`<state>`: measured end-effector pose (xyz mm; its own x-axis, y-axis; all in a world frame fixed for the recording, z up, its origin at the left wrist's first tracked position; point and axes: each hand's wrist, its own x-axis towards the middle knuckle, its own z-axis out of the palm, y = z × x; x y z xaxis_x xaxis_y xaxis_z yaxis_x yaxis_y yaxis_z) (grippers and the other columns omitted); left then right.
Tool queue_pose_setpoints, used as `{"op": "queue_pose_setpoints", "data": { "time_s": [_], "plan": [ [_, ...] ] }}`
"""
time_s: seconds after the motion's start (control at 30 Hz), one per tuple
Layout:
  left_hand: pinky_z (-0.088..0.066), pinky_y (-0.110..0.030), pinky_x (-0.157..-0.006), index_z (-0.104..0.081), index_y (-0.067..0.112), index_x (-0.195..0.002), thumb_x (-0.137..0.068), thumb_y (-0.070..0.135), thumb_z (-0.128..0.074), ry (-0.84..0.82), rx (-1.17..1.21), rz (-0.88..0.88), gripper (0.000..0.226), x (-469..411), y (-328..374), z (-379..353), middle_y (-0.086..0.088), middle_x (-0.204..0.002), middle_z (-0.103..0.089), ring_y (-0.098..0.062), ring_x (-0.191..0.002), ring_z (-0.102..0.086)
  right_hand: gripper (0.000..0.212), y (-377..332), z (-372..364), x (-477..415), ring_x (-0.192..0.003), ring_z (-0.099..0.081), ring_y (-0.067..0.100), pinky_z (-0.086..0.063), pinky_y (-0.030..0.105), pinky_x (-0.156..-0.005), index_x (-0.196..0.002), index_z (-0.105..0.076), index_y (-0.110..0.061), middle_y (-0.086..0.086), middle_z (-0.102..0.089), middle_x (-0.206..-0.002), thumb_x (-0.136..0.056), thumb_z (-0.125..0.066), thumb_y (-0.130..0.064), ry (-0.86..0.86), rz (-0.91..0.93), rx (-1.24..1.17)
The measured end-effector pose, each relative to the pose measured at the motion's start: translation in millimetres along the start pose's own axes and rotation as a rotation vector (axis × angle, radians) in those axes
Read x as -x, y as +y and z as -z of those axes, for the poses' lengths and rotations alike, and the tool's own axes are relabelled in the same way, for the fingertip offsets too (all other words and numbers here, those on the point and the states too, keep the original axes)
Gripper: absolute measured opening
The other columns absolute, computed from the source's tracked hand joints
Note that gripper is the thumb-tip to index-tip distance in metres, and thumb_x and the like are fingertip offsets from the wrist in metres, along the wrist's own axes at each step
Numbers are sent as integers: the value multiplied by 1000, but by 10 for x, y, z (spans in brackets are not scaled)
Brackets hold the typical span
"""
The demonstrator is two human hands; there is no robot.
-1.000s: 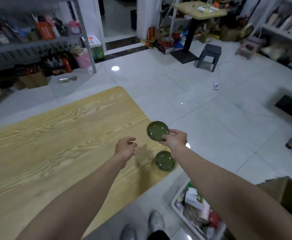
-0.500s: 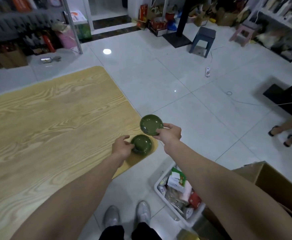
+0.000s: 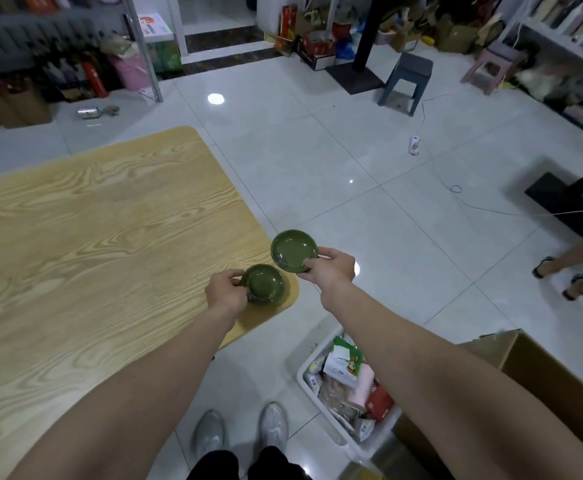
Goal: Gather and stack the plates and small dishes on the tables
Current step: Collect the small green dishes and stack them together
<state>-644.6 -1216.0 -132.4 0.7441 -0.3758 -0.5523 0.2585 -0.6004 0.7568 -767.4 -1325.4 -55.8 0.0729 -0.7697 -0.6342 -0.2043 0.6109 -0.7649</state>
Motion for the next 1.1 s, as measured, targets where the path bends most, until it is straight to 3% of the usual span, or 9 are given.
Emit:
{"op": "queue_pose_setpoints", "data": {
  "time_s": [0.1, 0.37, 0.53, 0.67, 0.93, 1.1],
  "plan": [
    [-57, -36, -85, -68, 13, -113, -83, -15, -62, 23, 67, -8, 41, 73, 99, 128, -8, -102, -65, -23, -93, -61, 36, -64, -62, 86, -74, -74, 31, -61, 27, -60, -104, -65, -11, 18, -70, -105, -79, -69, 14, -39, 14, 18],
    [-59, -36, -59, -66, 3, -116, -78, -23, -62, 173, 306, 15, 46, 308, 265, 807, -19, -107, -65, -35, -94, -66, 39, -340, -476, 536, -83, -73, 33, -59, 25, -55, -109, -65, -6, 19, -68, -107, -78, -70, 16, -218, 87, 55],
    [-58, -36, -60, -65, 1, -116, -79, -22, -63, 300, 428, 10, 44, 473, 226, 1368, -20, -107, -66, -36, -94, -66, 42, -373, -842, 893, -70, -73, 28, -60, 25, -59, -117, -65, -7, 18, -66, -113, -81, -69, 14, -353, 130, 129],
    [-59, -40, -67, -64, 1, -118, -78, -22, -63, 375, 514, -2, 45, 594, 134, 1839, -20, -109, -66, -36, -95, -66, 41, -274, -1131, 1263, -75, -74, 31, -62, 29, -63, -118, -64, -5, 18, -65, -115, -82, -68, 14, -428, 159, 174],
    [-57, -35, -60, -65, 1, -116, -78, -23, -63, 501, 599, -49, 44, 948, -281, 2925, -21, -105, -65, -35, -91, -67, 42, 91, -1730, 2236, -81, -73, 33, -61, 28, -60, -119, -64, -5, 19, -64, -116, -83, -67, 15, -539, 189, 246],
    [-59, -40, -66, -66, 0, -113, -77, -22, -65, 589, 621, -32, 43, 1184, -731, 3720, -23, -109, -66, -37, -94, -67, 43, 510, -2161, 2877, -82, -73, 32, -63, 32, -64, -121, -64, -5, 20, -64, -117, -83, -68, 14, -596, 204, 289]
  ]
}}
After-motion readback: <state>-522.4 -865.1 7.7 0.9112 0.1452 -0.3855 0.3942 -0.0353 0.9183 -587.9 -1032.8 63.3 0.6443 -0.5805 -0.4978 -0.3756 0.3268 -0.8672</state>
